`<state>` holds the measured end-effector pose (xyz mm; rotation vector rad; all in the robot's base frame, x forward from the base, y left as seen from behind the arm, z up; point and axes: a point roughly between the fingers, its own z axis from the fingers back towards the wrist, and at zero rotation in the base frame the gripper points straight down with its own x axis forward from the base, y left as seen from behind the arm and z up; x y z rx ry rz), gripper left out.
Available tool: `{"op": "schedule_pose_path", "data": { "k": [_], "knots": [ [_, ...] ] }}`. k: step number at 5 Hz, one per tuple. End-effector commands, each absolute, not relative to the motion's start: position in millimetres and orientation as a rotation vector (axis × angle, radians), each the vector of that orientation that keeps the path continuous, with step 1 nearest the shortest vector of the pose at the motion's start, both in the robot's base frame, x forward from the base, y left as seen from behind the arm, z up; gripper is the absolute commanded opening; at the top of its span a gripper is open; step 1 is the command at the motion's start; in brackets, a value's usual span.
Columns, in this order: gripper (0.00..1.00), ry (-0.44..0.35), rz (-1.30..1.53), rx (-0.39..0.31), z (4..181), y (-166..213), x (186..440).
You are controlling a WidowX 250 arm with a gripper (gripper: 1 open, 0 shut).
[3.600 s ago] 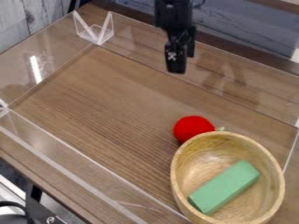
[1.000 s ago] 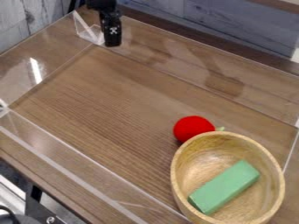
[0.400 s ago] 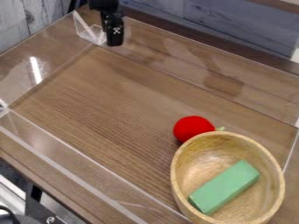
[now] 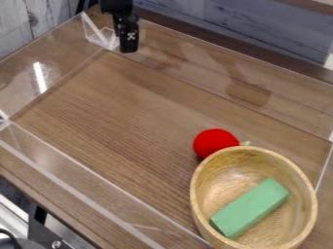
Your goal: Move the red object to the right side of the table
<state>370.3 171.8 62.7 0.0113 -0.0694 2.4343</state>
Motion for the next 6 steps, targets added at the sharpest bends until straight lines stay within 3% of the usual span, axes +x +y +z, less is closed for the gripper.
{"op": "schedule_pose_path", "data": {
  "k": [1,2,3,4,5,6],
  "knots": [
    [1.0,-0.141,2.447,-0.036,77.4,177.9,373.1],
    [1.0,-0.15,2.452,-0.033,73.2,180.5,369.0],
    [0.0,-0.152,2.461,-0.033,72.7,183.8,369.8],
    [0.0,-0.138,2.471,-0.032,77.2,185.0,371.8],
    [1.0,-0.138,2.476,-0.027,74.6,185.1,372.3],
    [1.0,-0.139,2.48,-0.022,71.8,185.0,373.6]
  ]
}}
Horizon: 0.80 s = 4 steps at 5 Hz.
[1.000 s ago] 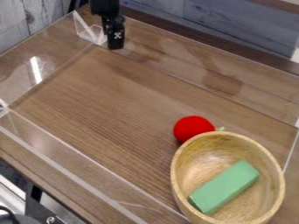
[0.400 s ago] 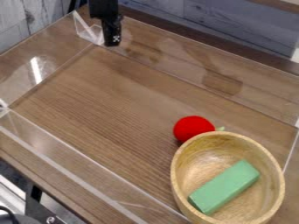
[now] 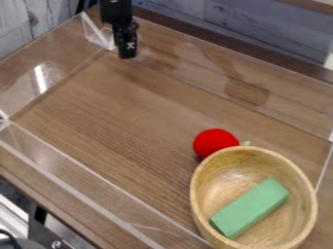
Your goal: Move the red object to the right side of the table
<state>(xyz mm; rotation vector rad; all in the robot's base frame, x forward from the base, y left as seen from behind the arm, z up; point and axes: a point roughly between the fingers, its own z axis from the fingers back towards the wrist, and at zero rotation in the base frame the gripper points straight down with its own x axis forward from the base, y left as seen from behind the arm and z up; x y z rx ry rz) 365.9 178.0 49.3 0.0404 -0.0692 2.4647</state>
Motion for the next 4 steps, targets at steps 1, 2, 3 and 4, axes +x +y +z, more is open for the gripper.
{"op": "schedule_pose_path", "data": {
  "k": [1,2,3,4],
  "knots": [
    [0.0,-0.12,2.485,-0.024,78.9,185.0,374.9],
    [1.0,-0.121,2.487,-0.022,78.0,184.5,373.0],
    [1.0,-0.125,2.491,-0.02,75.6,185.3,370.4],
    [0.0,-0.129,2.495,-0.019,74.3,186.2,368.4]
  ]
}}
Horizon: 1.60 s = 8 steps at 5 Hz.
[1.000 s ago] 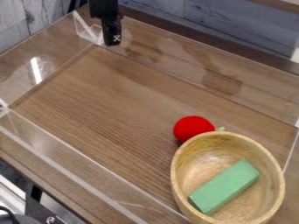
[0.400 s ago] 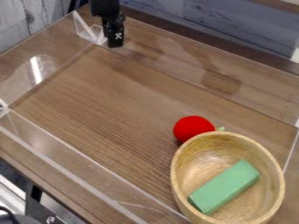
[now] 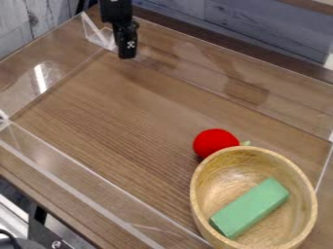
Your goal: Move the red object to the right side of the table
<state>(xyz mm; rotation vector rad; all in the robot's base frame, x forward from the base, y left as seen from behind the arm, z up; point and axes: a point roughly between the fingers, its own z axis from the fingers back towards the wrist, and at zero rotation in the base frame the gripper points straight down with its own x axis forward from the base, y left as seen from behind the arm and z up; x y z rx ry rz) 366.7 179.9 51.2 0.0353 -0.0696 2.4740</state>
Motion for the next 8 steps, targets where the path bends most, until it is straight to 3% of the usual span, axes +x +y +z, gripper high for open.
{"op": "schedule_pose_path", "data": {
  "k": [1,2,3,5,6,7,8],
  "knots": [
    [0.0,-0.108,2.499,-0.019,81.9,185.5,369.1],
    [0.0,-0.095,2.501,-0.017,85.0,184.0,370.6],
    [1.0,-0.096,2.501,-0.012,82.5,182.0,372.2],
    [1.0,-0.101,2.5,-0.005,76.4,180.0,374.3],
    [0.0,-0.108,2.504,-0.003,73.4,180.6,374.3],
    [0.0,-0.1,2.506,-0.002,76.2,179.4,373.2],
    [1.0,-0.096,2.506,0.005,76.1,176.5,373.5]
  ]
}}
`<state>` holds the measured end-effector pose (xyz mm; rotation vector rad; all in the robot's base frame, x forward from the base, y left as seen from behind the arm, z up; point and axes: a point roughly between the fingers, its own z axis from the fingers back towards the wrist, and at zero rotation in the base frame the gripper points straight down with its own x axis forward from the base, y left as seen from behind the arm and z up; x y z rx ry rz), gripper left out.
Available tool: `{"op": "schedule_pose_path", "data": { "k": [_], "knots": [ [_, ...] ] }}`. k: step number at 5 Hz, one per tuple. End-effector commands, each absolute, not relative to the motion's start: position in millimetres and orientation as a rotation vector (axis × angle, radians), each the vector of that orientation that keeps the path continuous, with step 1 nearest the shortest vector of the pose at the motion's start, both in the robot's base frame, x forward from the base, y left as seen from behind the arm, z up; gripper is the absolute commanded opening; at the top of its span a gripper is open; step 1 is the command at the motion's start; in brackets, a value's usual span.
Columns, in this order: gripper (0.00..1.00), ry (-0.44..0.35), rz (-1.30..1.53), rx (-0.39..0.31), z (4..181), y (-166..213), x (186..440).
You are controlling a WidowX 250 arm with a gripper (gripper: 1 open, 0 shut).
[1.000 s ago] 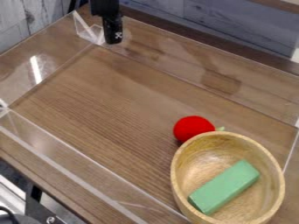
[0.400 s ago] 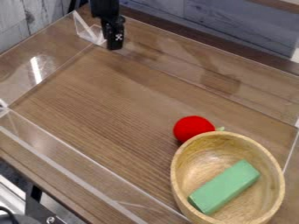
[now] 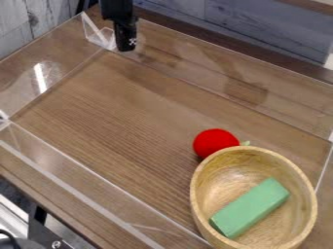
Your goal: Move the red object to the right side of the table
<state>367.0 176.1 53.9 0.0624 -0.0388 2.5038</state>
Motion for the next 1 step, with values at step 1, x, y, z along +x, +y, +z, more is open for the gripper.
{"op": "schedule_pose_path", "data": {
  "k": [1],
  "knots": [
    [1.0,-0.092,2.507,0.011,75.8,174.6,373.9]
  ]
}}
